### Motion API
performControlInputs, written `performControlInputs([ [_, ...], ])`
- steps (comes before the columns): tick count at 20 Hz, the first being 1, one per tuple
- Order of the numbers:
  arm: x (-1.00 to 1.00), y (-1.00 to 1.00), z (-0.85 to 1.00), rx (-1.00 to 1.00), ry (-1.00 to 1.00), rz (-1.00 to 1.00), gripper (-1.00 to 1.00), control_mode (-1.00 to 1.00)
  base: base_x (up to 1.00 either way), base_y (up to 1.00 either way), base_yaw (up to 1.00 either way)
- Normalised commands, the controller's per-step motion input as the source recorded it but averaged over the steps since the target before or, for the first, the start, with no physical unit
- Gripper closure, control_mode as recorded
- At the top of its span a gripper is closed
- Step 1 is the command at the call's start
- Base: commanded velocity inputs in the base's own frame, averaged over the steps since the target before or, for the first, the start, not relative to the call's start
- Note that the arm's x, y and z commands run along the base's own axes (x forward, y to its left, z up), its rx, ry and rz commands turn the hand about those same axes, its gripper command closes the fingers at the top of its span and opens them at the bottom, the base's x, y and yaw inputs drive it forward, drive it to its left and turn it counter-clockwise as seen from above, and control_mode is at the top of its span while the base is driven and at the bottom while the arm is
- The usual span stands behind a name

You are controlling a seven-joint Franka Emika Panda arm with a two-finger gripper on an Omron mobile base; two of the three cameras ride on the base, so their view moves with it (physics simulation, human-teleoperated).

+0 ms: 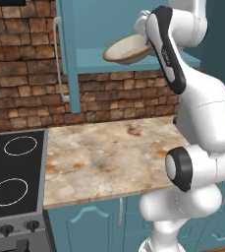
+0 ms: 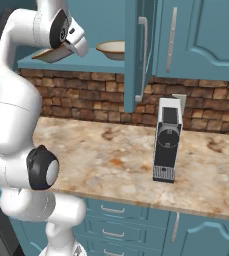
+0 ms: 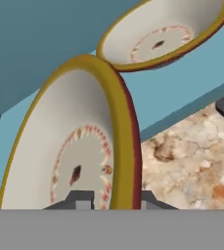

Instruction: Move the bowls from the cabinet to the plates on the dining table.

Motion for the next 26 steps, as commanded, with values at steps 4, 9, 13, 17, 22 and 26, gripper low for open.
performControlInputs([
  [4, -1.0, -0.09, -0.24, 0.11, 0.0, -0.18, 1.0, -1.0, 0.0, 0.0, 0.0],
  [9, -0.71, -0.12, 0.0, 0.18, 0.01, -0.1, 1.0, -1.0, 0.0, 0.0, 0.0],
  [13, -0.63, -0.03, 0.01, 0.18, 0.05, -0.05, 1.0, -1.0, 0.0, 0.0, 0.0],
  [17, -0.78, -0.02, 0.08, 0.16, 0.06, 0.0, 1.0, -1.0, 0.0, 0.0, 0.0],
  [22, -0.82, -0.09, 0.08, 0.11, 0.08, -0.03, 1.0, -1.0, 0.0, 0.0, 0.0],
  [26, -0.84, -0.25, 0.0, 0.05, 0.17, -0.1, 1.0, -1.0, 0.0, 0.0, 0.0],
])
